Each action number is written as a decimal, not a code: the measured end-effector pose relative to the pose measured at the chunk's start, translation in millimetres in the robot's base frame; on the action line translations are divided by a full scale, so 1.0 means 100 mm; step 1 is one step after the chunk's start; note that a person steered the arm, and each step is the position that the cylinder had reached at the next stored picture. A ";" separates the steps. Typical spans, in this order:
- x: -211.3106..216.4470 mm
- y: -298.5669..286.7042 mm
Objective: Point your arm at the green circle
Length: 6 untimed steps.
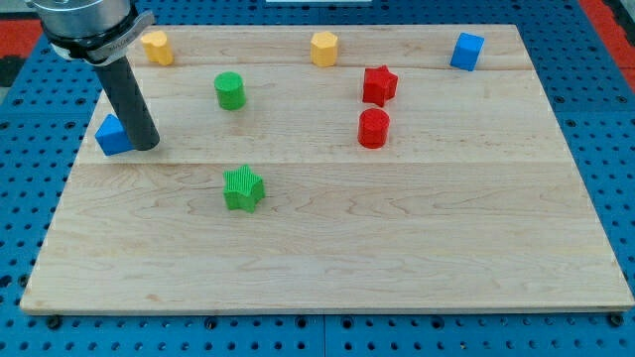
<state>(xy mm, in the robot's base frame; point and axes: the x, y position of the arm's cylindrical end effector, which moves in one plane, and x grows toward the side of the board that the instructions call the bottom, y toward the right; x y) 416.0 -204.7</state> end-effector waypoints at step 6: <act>-1.00 0.20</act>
